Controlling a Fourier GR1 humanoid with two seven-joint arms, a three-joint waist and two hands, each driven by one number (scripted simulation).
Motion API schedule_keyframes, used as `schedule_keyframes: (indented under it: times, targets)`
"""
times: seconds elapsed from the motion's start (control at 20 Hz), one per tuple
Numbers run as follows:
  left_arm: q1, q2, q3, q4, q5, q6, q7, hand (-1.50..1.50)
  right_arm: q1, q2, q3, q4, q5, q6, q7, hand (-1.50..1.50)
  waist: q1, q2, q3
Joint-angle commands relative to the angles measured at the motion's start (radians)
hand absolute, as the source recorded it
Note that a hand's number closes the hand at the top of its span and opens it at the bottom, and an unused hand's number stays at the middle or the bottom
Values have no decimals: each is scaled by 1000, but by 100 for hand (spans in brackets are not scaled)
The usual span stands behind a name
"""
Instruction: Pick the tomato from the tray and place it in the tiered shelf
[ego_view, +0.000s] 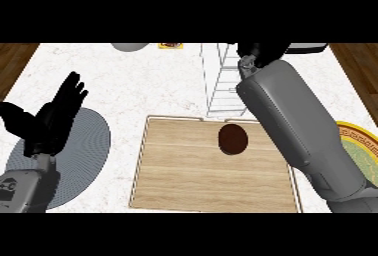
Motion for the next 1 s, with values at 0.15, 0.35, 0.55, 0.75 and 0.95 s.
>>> schedule_keyframes:
  times: [0.15,0.35,0.55,0.75,0.95]
  targets:
    - [-12,-9,-2,2,-10,-3,3,0,134,-48,-96,-88,138,-49,111,-150,4,20,11]
    - [-17,-19,0,42,-17,-23,-27,0,245,-12,-107,-214,241,-117,71,-150,5,22,10]
    - [-10,1,35,39,-10,-37,-28,0,275,-48,-193,-372,198,-27,15,-150,6,20,11]
    - [-28,5,29,-4,-12,-27,26,0,328,-67,-235,-497,-50,93,-80,-150,0,16,12]
    - [22,-23,21,-1,-12,-31,-2,0,447,-68,-262,-695,-104,173,-12,-150,-6,16,11]
